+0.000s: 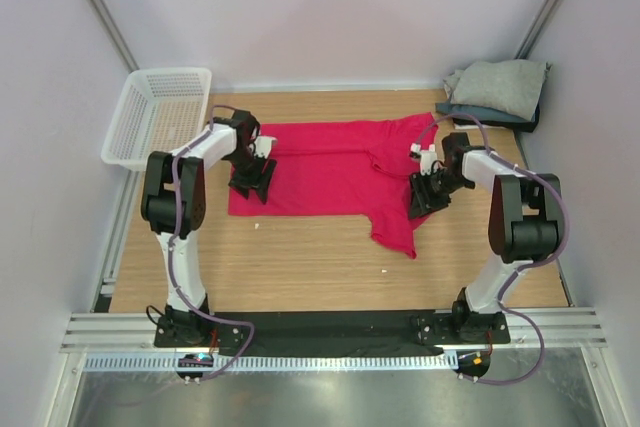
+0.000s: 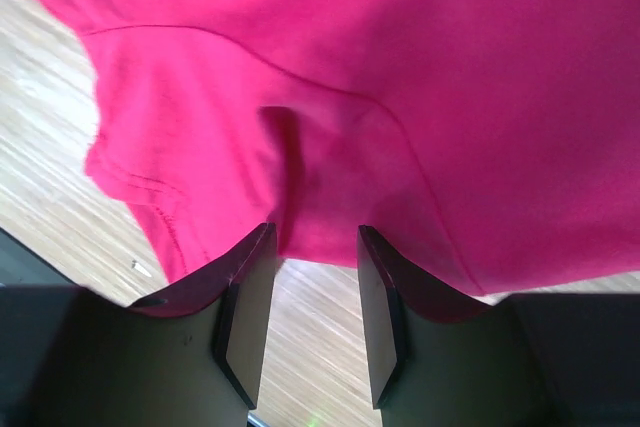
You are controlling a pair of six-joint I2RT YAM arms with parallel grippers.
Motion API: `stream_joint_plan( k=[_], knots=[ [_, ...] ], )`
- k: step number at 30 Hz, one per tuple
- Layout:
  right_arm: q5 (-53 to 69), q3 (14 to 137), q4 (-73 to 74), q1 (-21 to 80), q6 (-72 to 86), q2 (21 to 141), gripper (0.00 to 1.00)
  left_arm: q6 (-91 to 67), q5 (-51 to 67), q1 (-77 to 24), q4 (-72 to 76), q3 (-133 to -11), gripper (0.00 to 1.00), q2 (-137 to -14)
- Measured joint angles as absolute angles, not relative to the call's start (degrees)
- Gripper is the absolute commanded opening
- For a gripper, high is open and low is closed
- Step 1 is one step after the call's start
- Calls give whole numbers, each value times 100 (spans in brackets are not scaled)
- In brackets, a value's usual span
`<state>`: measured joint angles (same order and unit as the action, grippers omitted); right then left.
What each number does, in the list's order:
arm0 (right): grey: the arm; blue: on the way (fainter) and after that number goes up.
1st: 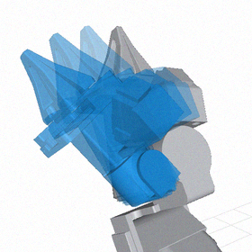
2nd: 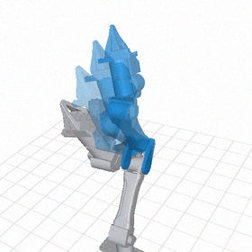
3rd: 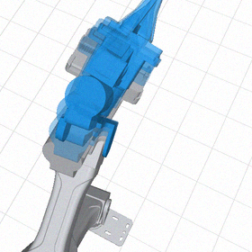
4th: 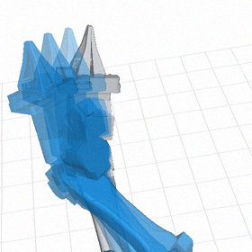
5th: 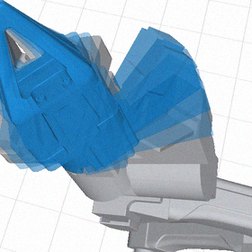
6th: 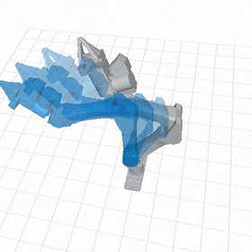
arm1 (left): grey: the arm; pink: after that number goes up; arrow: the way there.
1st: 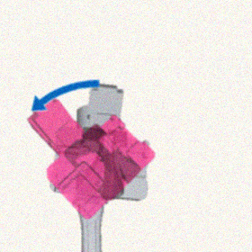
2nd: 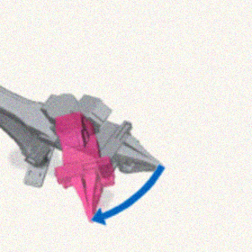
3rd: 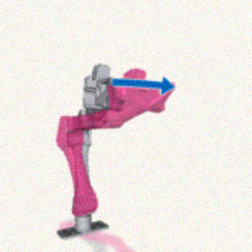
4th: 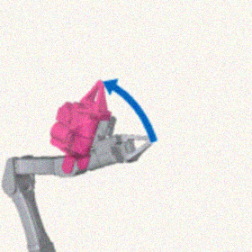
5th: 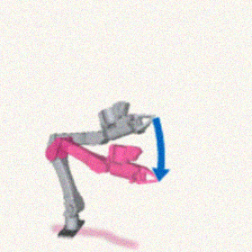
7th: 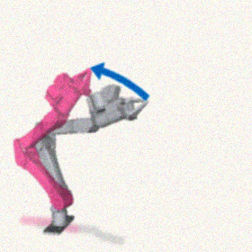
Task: Fold and stack the t-shirts
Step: Fold the tshirt
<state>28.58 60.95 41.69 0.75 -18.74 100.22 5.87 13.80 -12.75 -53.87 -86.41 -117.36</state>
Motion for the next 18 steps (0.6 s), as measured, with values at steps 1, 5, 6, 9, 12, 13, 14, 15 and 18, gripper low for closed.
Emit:
stream_joint_plan(
  k=[1, 5, 6, 9, 12, 13, 14, 15, 18],
  knots=[
    [2853, 6097, 4167, 27, -1883, 10068, 44, 578, 1361, -1240, -5376, -8705, 60, -11804],
    [2775, 6191, 4217, -169, -1892, 10208, 44, 486, 1339, -1096, -5435, -8982, 59, -11990],
    [2707, 6239, 4226, -213, -1896, 10235, 44, 482, 1323, -1066, -5441, -9041, 59, -12029],
    [2541, 6429, 4235, -360, -1927, 10339, 44, 484, 1302, -993, -5487, -9185, 59, -12116],
    [2335, 6641, 4235, -523, -1959, 10462, 43, 484, 1288, -950, -5492, -9223, 59, -12140],
    [2287, 6700, 4228, -563, -1968, 10495, 43, 484, 1288, -943, -5492, -9225, 59, -12145],
    [2222, 6790, 4241, -624, -1986, 10543, 43, 484, 1291, -934, -5492, -9225, 59, -12145],
    [2185, 6871, 4246, -668, -2010, 10584, 43, 484, 1297, -932, -5492, -9225, 58, -12145],
    [2134, 7124, 4364, -749, -2104, 10643, 43, 480, 1352, -921, -5494, -9225, 57, -12143]
  ],
)
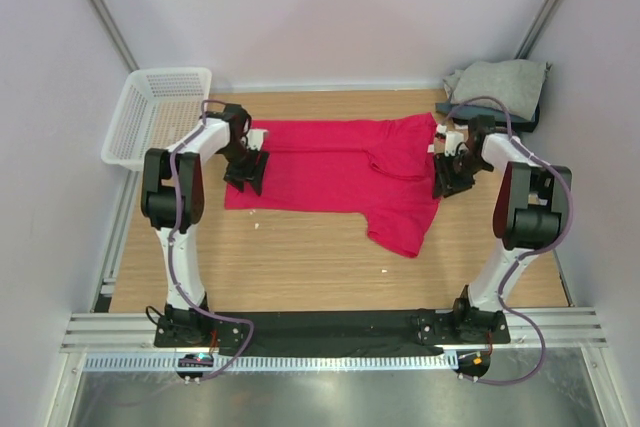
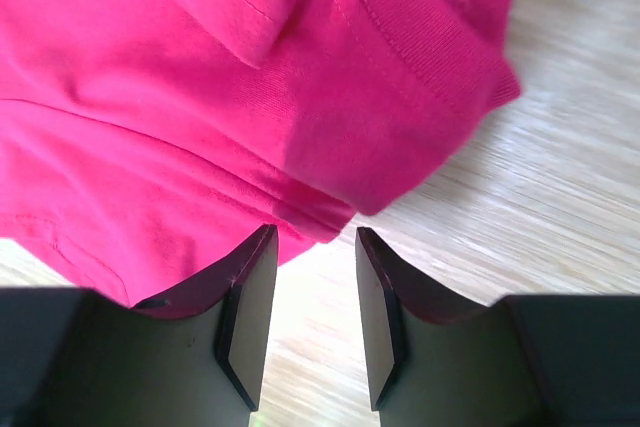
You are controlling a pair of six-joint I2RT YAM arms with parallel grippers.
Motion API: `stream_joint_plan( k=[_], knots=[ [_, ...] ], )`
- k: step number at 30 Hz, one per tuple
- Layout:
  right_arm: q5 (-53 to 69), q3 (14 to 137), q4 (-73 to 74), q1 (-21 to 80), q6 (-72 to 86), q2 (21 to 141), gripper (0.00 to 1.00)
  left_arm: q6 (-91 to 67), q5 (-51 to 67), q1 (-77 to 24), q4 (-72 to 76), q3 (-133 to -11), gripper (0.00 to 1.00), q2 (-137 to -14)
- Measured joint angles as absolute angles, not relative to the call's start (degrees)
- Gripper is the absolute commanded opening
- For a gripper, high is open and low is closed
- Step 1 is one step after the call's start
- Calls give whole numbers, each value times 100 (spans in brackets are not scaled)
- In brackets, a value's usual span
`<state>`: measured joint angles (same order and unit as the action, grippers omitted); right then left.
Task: Fold and stack the t-shirts
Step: Fold the tshirt
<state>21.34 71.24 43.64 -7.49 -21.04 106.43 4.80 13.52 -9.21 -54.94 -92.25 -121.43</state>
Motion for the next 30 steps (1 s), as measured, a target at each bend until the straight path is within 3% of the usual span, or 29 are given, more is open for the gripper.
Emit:
stream_joint_plan(
  k=[6, 15, 30],
  knots=[
    [2314, 7328, 4849, -779, -2591, 10106, 44, 467, 1610, -954, -5448, -9048, 61, -11732],
    [2399, 5527, 4700, -646, -4770, 6375, 43, 491, 1688, -1260, -5242, -8739, 62, -9614],
    [2816, 2982, 5124, 30, -8294, 4447, 46, 491, 1151, -1234, -5137, -8532, 61, -10073]
  ],
)
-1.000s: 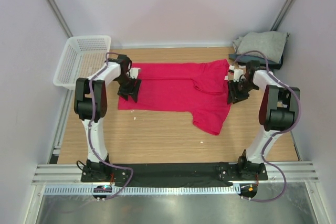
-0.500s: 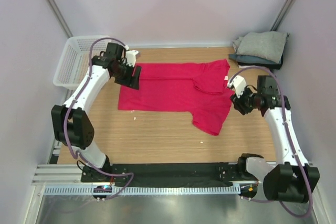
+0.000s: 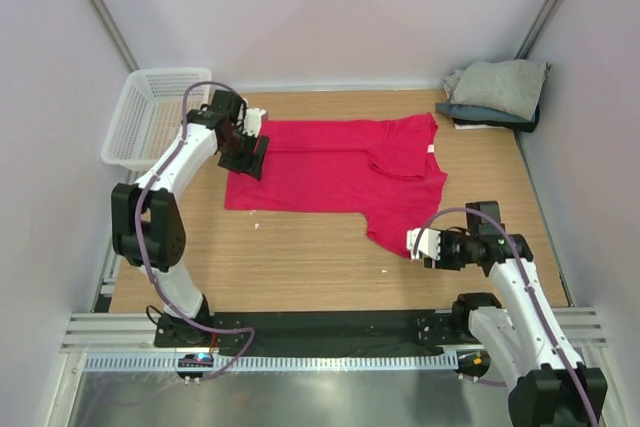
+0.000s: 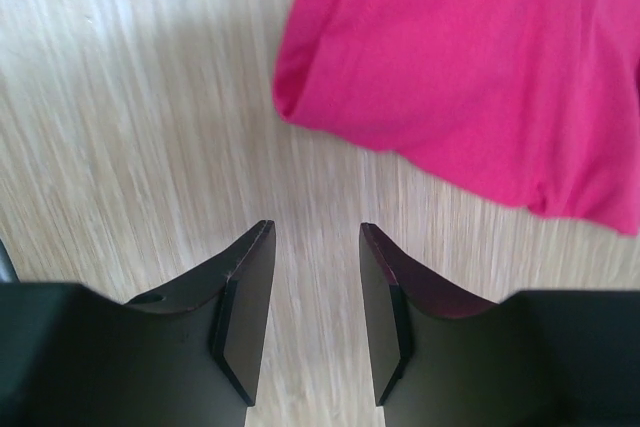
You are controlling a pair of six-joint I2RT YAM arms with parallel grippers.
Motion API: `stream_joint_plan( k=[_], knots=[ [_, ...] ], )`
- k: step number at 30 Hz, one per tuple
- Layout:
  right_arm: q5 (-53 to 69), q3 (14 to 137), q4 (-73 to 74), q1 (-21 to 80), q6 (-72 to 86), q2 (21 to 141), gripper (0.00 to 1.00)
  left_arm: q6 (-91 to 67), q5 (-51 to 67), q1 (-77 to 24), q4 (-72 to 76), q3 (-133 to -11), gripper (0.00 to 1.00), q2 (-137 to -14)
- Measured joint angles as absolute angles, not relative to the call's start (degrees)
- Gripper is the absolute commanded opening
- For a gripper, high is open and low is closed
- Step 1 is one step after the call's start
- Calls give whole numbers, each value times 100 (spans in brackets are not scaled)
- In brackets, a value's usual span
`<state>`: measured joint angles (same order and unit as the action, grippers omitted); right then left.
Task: Fold and stack the t-shirts
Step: Fold the tshirt
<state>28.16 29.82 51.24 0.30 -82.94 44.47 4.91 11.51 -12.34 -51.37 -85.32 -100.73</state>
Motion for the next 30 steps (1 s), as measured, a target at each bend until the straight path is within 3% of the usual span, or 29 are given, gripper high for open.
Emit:
stream_joint_plan(
  k=[9, 22, 30],
  knots=[
    [3162, 2495, 5061, 650, -8674, 3876, 49, 491, 1013, -1234, -5094, -8514, 61, -10215],
    [3020, 2414, 3813, 1452, -8075, 5043, 48, 493, 947, -1234, -5078, -8514, 62, -10477],
    [2735, 2414, 3417, 1643, -7905, 5518, 30, 493, 860, -1234, -5078, -8514, 62, -10486]
  ],
)
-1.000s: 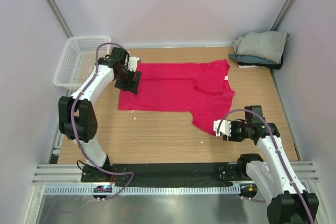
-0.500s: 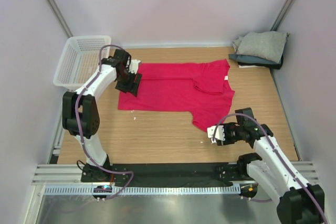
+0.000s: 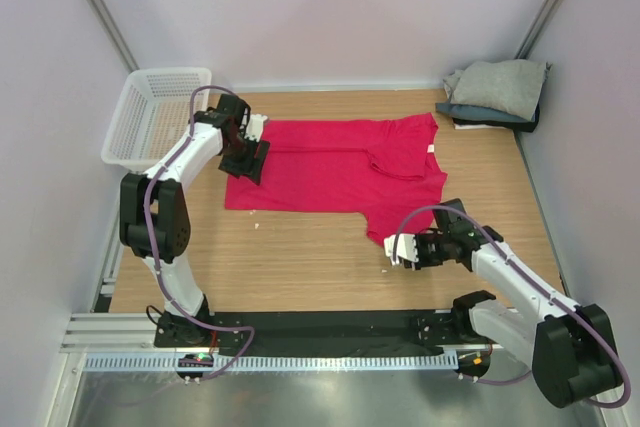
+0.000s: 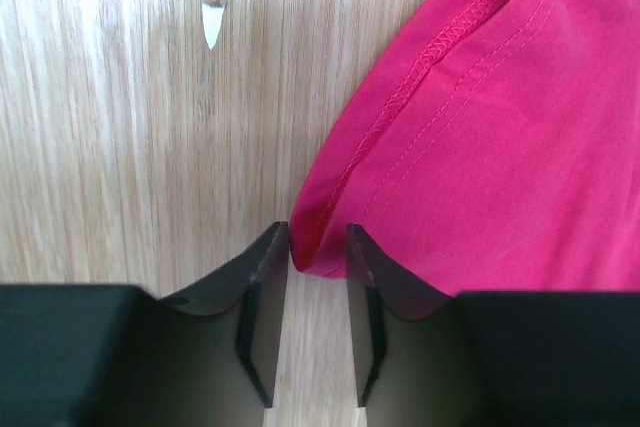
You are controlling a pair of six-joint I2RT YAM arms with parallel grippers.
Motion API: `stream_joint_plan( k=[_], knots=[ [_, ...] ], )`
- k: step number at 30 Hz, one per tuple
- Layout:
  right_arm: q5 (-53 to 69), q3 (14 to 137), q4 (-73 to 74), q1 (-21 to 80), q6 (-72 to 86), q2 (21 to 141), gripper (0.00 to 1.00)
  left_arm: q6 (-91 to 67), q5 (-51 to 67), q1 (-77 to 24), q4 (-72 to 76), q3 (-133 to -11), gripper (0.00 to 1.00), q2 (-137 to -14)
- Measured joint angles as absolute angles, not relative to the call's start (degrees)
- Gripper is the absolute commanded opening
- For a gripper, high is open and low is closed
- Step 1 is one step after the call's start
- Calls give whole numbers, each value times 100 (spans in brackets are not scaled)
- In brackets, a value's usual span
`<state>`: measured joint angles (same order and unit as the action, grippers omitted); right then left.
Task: Fold and stack the t-shirts
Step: Fold the tshirt
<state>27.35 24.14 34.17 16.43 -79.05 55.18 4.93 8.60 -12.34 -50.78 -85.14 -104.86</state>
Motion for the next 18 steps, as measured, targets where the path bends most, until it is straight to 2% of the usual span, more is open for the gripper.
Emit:
stream_joint_plan(
  k=[1, 2, 5, 18],
  knots=[
    [2696, 2414, 3404, 1649, -7887, 5531, 25, 493, 858, -1234, -5078, -8514, 62, -10488],
    [2659, 2414, 3395, 1656, -7861, 5529, 14, 493, 856, -1234, -5078, -8514, 62, -10490],
    [2552, 2414, 3369, 1656, -7752, 5492, 4, 493, 856, -1229, -5078, -8514, 62, -10495],
    [2134, 2853, 3297, 1656, -7207, 4984, 1, 458, 952, -775, -5273, -8274, 59, -10497]
  ],
)
